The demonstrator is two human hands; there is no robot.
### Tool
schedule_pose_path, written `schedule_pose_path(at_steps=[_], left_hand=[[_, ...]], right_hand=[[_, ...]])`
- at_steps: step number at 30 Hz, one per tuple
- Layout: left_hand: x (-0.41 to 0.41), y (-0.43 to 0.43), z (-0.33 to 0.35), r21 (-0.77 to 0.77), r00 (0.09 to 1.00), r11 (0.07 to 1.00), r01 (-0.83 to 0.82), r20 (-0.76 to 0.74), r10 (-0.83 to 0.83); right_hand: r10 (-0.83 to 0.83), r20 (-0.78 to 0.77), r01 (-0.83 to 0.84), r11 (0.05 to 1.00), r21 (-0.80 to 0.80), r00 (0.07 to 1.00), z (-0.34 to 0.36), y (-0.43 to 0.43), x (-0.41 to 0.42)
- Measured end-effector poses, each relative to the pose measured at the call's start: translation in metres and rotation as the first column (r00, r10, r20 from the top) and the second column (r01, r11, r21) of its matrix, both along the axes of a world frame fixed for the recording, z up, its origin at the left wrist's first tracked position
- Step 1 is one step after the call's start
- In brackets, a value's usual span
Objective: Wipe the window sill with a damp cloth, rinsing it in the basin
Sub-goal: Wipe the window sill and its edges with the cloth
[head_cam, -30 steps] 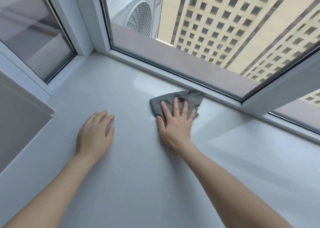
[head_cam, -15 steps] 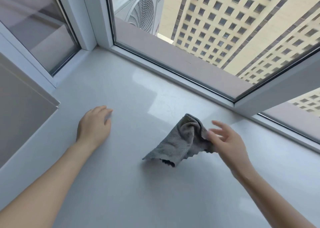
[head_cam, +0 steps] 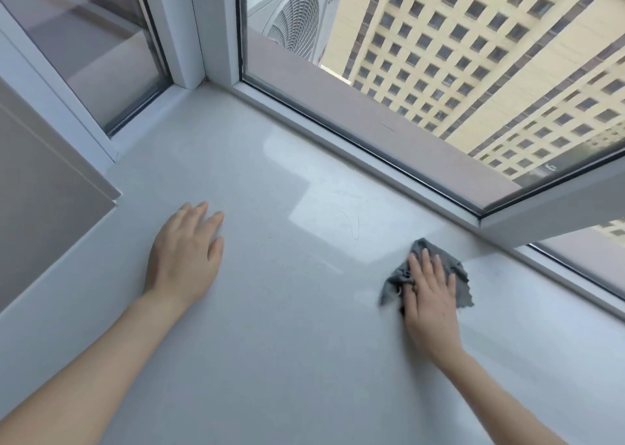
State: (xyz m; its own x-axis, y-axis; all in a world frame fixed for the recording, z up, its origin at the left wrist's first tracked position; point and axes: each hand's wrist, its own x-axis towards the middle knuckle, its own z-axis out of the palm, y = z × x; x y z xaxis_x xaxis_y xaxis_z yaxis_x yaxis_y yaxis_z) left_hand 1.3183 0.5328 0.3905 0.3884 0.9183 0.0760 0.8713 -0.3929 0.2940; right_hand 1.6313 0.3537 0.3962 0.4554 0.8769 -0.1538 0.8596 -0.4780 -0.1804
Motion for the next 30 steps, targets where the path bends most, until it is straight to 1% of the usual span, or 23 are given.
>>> schedule_pose_path(at_steps=[2, 3, 5, 6, 7, 8, 9, 10, 11, 12, 13, 14, 15, 16, 17, 19, 21, 22, 24, 25, 27, 28, 30], left_hand=[[-0.006, 0.008, -0.005, 0.007, 0.998, 0.999, 0.041, -0.044, -0.041], [-0.009, 0.012, -0.008, 0.015, 0.997, 0.998, 0.060, -0.051, -0.059], [-0.014, 0.015, -0.011, 0.047, 0.996, 0.995, 0.089, -0.033, -0.088], [-0.017, 0.016, -0.012, 0.059, 0.995, 0.994, 0.096, -0.011, -0.096], [-0.019, 0.016, -0.012, 0.068, 0.995, 0.993, 0.096, 0.016, -0.097], [-0.022, 0.016, -0.012, 0.074, 0.995, 0.993, 0.091, 0.039, -0.094], [-0.024, 0.016, -0.012, 0.075, 0.995, 0.994, 0.084, 0.054, -0.089], [-0.026, 0.015, -0.012, 0.074, 0.995, 0.994, 0.077, 0.065, -0.081], [-0.028, 0.015, -0.012, 0.072, 0.995, 0.995, 0.069, 0.073, -0.075], [-0.028, 0.015, -0.013, 0.069, 0.995, 0.996, 0.064, 0.076, -0.069], [-0.028, 0.015, -0.014, 0.063, 0.995, 0.996, 0.059, 0.075, -0.063], [-0.027, 0.015, -0.015, 0.055, 0.996, 0.997, 0.049, 0.073, -0.053], [-0.026, 0.016, -0.016, 0.044, 0.997, 0.998, 0.032, 0.073, -0.035], [-0.026, 0.017, -0.017, 0.037, 0.997, 0.999, 0.012, 0.072, -0.014], [-0.026, 0.017, -0.018, 0.035, 0.998, 0.999, -0.006, 0.069, 0.004], [-0.026, 0.017, -0.017, 0.043, 0.998, 0.999, -0.015, 0.055, 0.012], [-0.028, 0.020, -0.015, 0.047, 0.999, 0.999, 0.004, 0.045, -0.006], [-0.031, 0.022, -0.013, 0.046, 0.999, 0.999, 0.021, 0.049, -0.023], [-0.040, 0.026, -0.011, 0.038, 0.996, 0.997, 0.065, 0.067, -0.067], [-0.044, 0.028, -0.010, 0.033, 0.993, 0.996, 0.082, 0.078, -0.085], [-0.048, 0.030, -0.011, 0.022, 0.990, 0.995, 0.099, 0.094, -0.101], [-0.048, 0.030, -0.012, 0.015, 0.990, 0.995, 0.100, 0.101, -0.101], [-0.048, 0.033, -0.013, 0.014, 0.986, 0.994, 0.110, 0.122, -0.111]], right_hand=[[-0.040, 0.038, 0.040, 0.999, 0.011, 0.998, 0.000, 0.042, 0.018], [-0.032, 0.059, 0.030, 0.999, 0.026, 0.998, -0.001, 0.072, 0.011], [0.076, 0.029, -0.077, 0.996, 0.041, 0.997, -0.004, 0.129, -0.030], [0.182, 0.015, -0.182, 0.982, 0.043, 0.983, -0.006, 0.145, -0.058], [0.330, 0.011, -0.330, 0.942, 0.056, 0.944, -0.008, 0.146, -0.086], [0.490, -0.003, -0.489, 0.870, 0.064, 0.872, -0.008, 0.132, -0.110], [0.642, -0.009, -0.640, 0.765, 0.073, 0.767, -0.008, 0.106, -0.122], [0.749, -0.006, -0.747, 0.661, 0.065, 0.663, -0.006, 0.075, -0.120], [0.810, -0.014, -0.809, 0.586, 0.045, 0.586, -0.003, 0.048, -0.104], [0.835, -0.012, -0.834, 0.550, 0.037, 0.550, -0.001, 0.033, -0.078], [0.811, 0.004, -0.810, 0.585, 0.042, 0.585, 0.000, 0.030, -0.049], [0.730, 0.019, -0.730, 0.682, 0.053, 0.683, 0.000, 0.038, -0.024], [0.600, 0.001, -0.599, 0.799, 0.056, 0.800, 0.001, 0.058, -0.009], [0.457, -0.029, -0.455, 0.888, 0.056, 0.889, 0.002, 0.086, -0.006], [0.366, -0.046, -0.363, 0.930, 0.059, 0.930, 0.001, 0.120, -0.016], [0.337, -0.083, -0.331, 0.940, 0.075, 0.938, -0.005, 0.186, -0.061], [0.437, -0.101, -0.432, 0.900, 0.066, 0.894, -0.006, 0.225, -0.099], [0.515, -0.089, -0.512, 0.857, 0.054, 0.853, -0.005, 0.230, -0.099], [0.623, -0.072, -0.623, 0.782, 0.030, 0.779, -0.003, 0.216, -0.062], [0.622, -0.066, -0.622, 0.783, 0.024, 0.780, -0.002, 0.203, -0.036], [0.507, -0.048, -0.507, 0.862, 0.021, 0.860, 0.002, 0.180, 0.000], [0.449, -0.040, -0.449, 0.893, 0.021, 0.893, 0.002, 0.178, 0.002], [0.385, -0.032, -0.384, 0.922, 0.046, 0.922, -0.002, 0.191, -0.021]])
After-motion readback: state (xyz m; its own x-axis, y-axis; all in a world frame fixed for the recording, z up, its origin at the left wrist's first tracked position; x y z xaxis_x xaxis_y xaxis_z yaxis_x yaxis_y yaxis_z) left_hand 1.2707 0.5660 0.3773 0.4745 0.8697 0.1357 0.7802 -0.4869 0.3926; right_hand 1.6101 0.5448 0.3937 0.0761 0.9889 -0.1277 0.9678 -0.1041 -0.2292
